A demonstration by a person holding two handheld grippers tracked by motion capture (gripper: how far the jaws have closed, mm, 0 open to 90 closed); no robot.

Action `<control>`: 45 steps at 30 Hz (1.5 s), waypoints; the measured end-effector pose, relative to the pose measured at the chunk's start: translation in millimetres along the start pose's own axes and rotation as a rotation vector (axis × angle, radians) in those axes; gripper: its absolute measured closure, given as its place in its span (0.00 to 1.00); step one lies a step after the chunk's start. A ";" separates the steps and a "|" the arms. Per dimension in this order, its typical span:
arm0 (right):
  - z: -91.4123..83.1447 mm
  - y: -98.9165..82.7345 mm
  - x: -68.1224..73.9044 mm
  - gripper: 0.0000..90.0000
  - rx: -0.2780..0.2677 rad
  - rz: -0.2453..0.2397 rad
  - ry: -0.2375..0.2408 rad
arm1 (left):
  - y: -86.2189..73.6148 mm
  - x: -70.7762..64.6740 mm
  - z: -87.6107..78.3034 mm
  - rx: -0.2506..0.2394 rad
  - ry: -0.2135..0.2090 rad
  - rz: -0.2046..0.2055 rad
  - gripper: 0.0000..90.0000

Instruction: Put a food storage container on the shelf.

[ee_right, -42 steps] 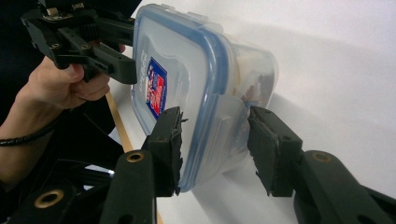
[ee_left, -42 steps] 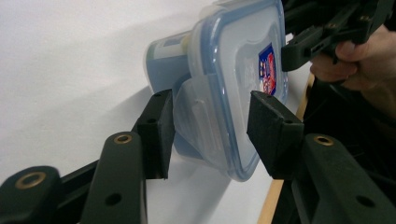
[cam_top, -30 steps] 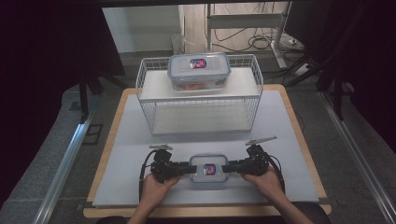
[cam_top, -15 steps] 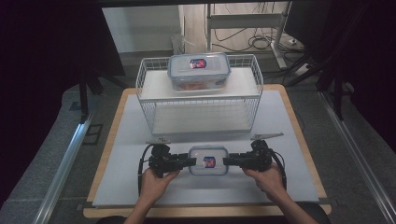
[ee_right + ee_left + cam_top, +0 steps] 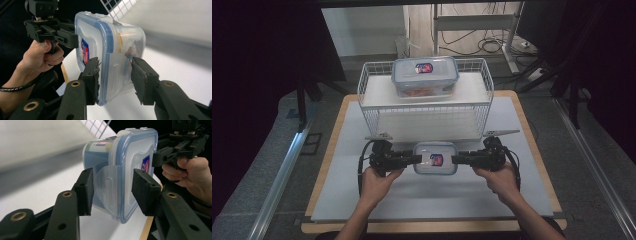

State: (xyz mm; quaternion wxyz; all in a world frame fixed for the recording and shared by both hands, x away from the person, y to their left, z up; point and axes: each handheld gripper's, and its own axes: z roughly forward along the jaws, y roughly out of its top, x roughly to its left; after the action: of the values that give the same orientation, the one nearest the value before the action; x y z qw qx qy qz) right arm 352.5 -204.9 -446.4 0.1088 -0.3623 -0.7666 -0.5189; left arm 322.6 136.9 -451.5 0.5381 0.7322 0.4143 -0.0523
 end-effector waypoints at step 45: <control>-21.7 217.7 22.2 0.64 -0.216 -0.059 -0.010 | 209.0 -1.3 -57.0 -0.198 0.065 0.008 0.59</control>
State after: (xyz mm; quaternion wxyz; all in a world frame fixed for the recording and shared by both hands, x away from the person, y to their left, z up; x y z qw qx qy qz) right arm 477.5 -170.7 -268.8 0.0501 -0.3518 -0.7171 -0.5996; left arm 439.2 167.4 -271.5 0.5942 0.6784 0.4318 0.0150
